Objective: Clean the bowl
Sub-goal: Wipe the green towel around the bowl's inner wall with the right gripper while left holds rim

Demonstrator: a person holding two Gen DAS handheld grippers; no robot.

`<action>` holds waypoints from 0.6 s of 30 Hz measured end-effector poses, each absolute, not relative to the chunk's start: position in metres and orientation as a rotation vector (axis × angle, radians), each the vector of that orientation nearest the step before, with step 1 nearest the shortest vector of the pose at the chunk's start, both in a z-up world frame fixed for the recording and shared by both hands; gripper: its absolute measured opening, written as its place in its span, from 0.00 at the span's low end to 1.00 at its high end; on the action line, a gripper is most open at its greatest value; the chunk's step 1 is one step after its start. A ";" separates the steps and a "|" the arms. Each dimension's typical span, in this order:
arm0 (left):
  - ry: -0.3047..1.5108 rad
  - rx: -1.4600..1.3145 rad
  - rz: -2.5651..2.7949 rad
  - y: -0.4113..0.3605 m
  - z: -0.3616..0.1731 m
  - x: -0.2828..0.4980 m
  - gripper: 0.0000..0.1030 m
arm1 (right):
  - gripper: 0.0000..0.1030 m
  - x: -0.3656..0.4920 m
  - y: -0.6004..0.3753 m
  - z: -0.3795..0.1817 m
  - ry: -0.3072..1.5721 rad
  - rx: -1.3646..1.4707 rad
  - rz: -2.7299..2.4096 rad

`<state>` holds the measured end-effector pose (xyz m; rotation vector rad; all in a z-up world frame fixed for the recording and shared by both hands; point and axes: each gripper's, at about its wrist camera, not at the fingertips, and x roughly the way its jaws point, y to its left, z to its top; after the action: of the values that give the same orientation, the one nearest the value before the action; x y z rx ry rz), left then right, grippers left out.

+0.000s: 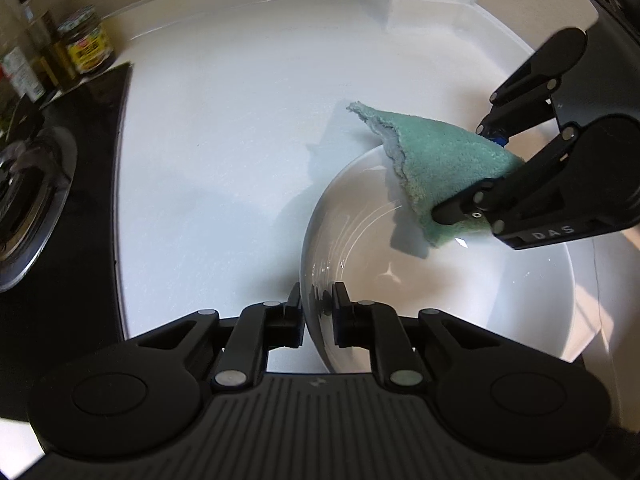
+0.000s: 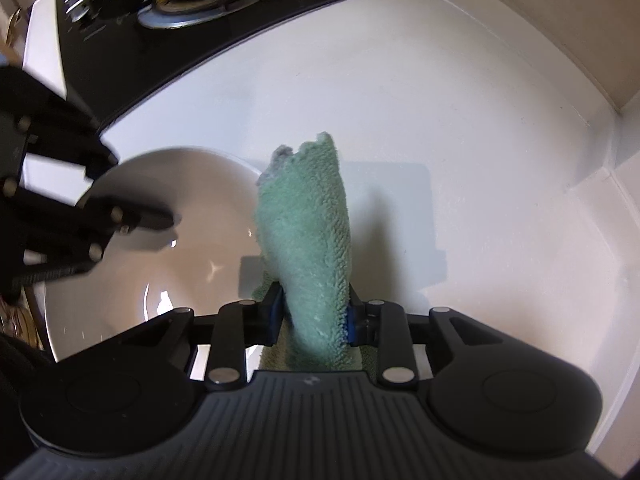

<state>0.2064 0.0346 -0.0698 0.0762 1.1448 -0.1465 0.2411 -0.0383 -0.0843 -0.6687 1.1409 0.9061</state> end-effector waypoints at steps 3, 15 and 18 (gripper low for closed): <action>1.142 0.116 -0.170 0.030 -0.069 0.206 0.14 | 0.24 0.247 -0.056 -0.081 1.154 -0.689 0.935; 1.143 0.167 -0.179 0.023 -0.071 0.207 0.14 | 0.25 0.247 -0.023 -0.079 1.105 -0.803 0.968; 1.143 0.165 -0.174 0.025 -0.072 0.208 0.15 | 0.25 0.247 -0.010 -0.082 1.090 -0.813 0.966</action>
<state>0.2082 0.0247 -0.0721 0.1653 1.1433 -0.1745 0.2467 -0.0105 -0.0823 -0.8126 1.0903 0.9658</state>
